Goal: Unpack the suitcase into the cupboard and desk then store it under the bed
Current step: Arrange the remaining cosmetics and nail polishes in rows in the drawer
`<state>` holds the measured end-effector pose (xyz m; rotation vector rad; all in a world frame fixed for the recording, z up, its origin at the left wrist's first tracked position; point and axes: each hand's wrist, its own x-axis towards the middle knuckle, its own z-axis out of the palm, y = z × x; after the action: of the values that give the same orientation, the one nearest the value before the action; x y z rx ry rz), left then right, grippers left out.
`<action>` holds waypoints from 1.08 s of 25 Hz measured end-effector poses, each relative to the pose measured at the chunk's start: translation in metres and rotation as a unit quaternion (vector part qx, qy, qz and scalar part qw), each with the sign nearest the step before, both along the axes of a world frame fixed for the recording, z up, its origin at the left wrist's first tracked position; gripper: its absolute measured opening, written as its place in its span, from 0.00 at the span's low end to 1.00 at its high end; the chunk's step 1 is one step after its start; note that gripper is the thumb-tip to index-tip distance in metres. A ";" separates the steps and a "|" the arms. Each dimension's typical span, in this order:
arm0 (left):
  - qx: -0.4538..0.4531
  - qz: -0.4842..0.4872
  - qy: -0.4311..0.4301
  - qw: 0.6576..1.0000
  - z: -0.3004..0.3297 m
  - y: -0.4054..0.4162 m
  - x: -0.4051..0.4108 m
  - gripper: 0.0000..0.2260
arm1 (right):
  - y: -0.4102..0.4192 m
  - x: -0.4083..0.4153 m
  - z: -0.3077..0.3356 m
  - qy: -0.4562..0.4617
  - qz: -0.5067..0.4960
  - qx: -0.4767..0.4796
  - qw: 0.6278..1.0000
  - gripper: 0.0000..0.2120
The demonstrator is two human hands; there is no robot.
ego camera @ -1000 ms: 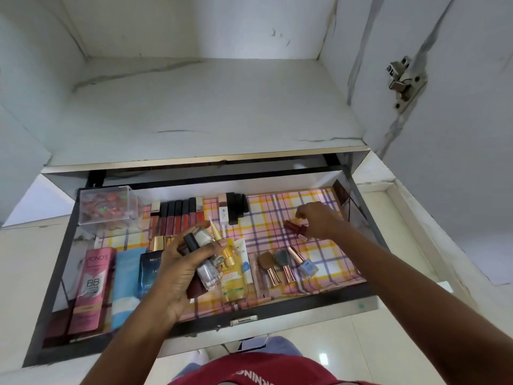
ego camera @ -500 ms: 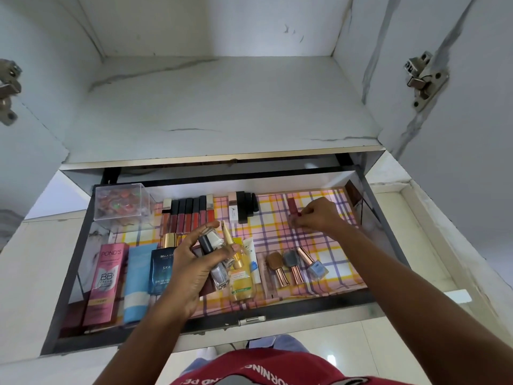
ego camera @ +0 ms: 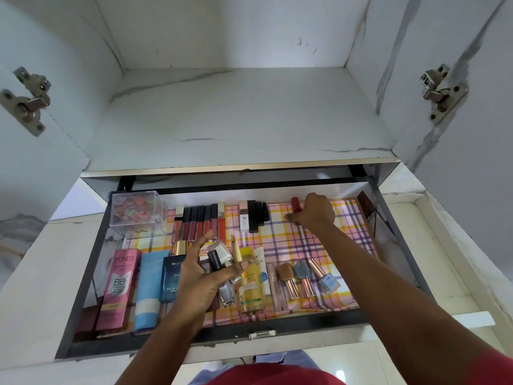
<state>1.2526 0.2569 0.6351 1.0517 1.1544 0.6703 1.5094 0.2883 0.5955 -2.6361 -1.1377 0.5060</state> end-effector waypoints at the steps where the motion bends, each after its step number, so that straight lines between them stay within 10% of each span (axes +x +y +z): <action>1: 0.002 -0.007 -0.003 1.000 0.002 0.000 0.002 0.39 | -0.002 -0.007 0.009 0.005 0.026 0.048 0.999 0.22; 5: 0.006 -0.054 0.005 0.999 0.009 -0.003 0.010 0.45 | -0.023 -0.046 0.064 0.408 0.251 0.161 0.863 0.13; 9: 0.010 -0.088 -0.006 0.996 0.011 -0.004 0.016 0.48 | -0.023 -0.070 0.076 0.348 0.396 0.057 0.848 0.15; 23: 0.021 -0.182 0.039 0.982 0.011 -0.005 0.019 0.46 | -0.024 -0.054 0.065 0.479 0.259 -0.058 0.836 0.11; 27: -0.026 -0.261 0.022 0.965 0.007 -0.003 0.012 0.44 | -0.034 -0.020 0.067 0.525 0.063 0.115 0.841 0.03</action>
<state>1.2643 0.2536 0.6419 1.2638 0.8711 0.1993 1.4899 0.2547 0.6628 -1.5946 -0.8725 1.4720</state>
